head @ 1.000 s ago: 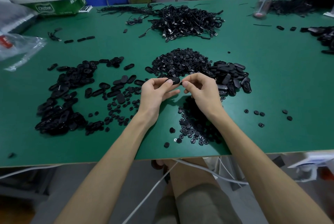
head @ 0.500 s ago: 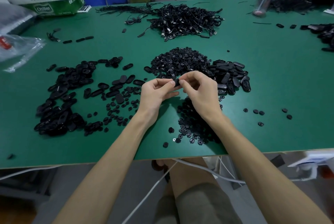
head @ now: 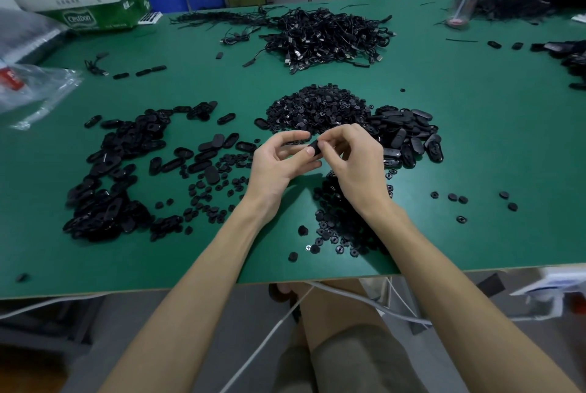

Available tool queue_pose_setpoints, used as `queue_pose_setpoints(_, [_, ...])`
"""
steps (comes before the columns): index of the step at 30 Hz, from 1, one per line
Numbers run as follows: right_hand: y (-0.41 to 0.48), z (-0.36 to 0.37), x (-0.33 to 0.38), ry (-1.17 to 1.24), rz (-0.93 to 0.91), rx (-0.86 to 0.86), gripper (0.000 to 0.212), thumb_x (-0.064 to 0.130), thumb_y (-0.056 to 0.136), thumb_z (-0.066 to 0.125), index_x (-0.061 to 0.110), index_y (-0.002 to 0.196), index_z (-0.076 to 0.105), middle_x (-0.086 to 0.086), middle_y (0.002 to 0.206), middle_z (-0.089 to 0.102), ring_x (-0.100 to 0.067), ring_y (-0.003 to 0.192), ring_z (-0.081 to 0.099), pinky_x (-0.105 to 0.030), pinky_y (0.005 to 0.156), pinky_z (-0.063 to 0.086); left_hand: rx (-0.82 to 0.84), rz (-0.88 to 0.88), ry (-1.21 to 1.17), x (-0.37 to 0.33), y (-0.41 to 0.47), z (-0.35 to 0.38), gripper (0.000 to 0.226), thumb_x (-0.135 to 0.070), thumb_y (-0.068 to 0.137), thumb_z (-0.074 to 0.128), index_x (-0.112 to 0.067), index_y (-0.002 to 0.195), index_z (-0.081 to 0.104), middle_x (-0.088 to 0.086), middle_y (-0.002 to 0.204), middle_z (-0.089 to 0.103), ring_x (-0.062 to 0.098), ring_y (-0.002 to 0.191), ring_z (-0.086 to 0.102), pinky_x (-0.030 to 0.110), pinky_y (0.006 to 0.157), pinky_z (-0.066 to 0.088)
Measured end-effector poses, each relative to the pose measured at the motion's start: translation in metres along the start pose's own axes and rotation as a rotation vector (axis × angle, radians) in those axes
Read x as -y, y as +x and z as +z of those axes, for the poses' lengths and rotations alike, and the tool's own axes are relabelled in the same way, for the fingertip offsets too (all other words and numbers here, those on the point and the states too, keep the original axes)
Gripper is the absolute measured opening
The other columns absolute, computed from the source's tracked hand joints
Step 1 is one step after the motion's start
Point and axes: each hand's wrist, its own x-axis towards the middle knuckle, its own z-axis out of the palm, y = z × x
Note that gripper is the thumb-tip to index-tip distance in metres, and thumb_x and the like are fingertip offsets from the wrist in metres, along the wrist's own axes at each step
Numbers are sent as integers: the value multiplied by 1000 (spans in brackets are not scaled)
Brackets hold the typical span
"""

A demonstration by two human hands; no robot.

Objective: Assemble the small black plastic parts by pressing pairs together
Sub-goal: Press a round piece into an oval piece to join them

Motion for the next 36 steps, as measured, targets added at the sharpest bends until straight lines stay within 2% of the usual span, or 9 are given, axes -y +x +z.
queue_pose_setpoints(6, [-1, 2, -2, -26, -38, 3, 2, 8, 93, 73, 10, 93, 74, -1, 93, 61, -5, 78, 57, -9, 70, 41, 27, 12, 53, 1, 0, -1, 23, 2, 93, 71, 2, 117, 71, 23, 112, 73, 34, 102, 75, 38, 91, 61])
queue_pose_setpoints(10, [-1, 3, -2, -7, -78, 69, 2, 10, 92, 75, 10, 94, 77, 2, 95, 56, -4, 79, 57, -8, 70, 40, -36, 14, 53, 3, 1, -1, 23, 2, 95, 68, 6, 118, 68, 24, 114, 73, 33, 104, 74, 36, 90, 61])
queue_pose_setpoints(15, [0, 3, -1, 42, -30, 88, 25, 5, 96, 64, 19, 112, 78, 2, 102, 58, -2, 85, 59, -10, 70, 42, -73, 8, 34, 3, 1, -1, 21, -3, 97, 69, 4, 117, 69, 20, 109, 76, 30, 99, 76, 35, 86, 61])
queue_pose_setpoints(18, [2, 0, -1, 104, 28, 66, 28, 8, 97, 65, 20, 121, 72, 4, 101, 65, -3, 87, 64, -16, 73, 49, -56, 15, 56, 2, 1, 0, 22, -3, 96, 70, 3, 117, 70, 19, 107, 76, 30, 96, 77, 32, 81, 61])
queue_pose_setpoints(20, [3, -1, -2, 103, 58, 78, 21, 9, 97, 67, 17, 115, 74, 6, 98, 72, -5, 88, 67, -25, 78, 54, -41, 27, 79, 1, 0, 1, 22, -2, 95, 71, 4, 116, 70, 20, 106, 76, 31, 96, 76, 33, 81, 61])
queue_pose_setpoints(22, [3, -2, -2, 90, 74, 75, 16, 9, 97, 68, 15, 109, 76, 6, 97, 74, -8, 89, 69, -27, 80, 55, -33, 41, 104, 2, -1, 1, 21, -1, 95, 71, 4, 115, 70, 19, 104, 77, 31, 95, 77, 33, 81, 62])
queue_pose_setpoints(30, [3, -2, -4, 160, 101, 59, 13, 10, 95, 70, 18, 103, 75, 10, 92, 74, -4, 85, 69, -18, 77, 51, -12, 70, 116, 0, -2, 0, 18, -1, 95, 70, 1, 112, 73, 15, 102, 78, 32, 95, 77, 34, 83, 62])
queue_pose_setpoints(36, [2, -2, -4, 166, 98, 62, 12, 9, 95, 69, 16, 104, 76, 8, 92, 75, -6, 86, 70, -18, 77, 51, -3, 60, 93, 0, -3, 0, 20, -1, 94, 71, 2, 114, 73, 16, 105, 78, 33, 97, 76, 33, 84, 61])
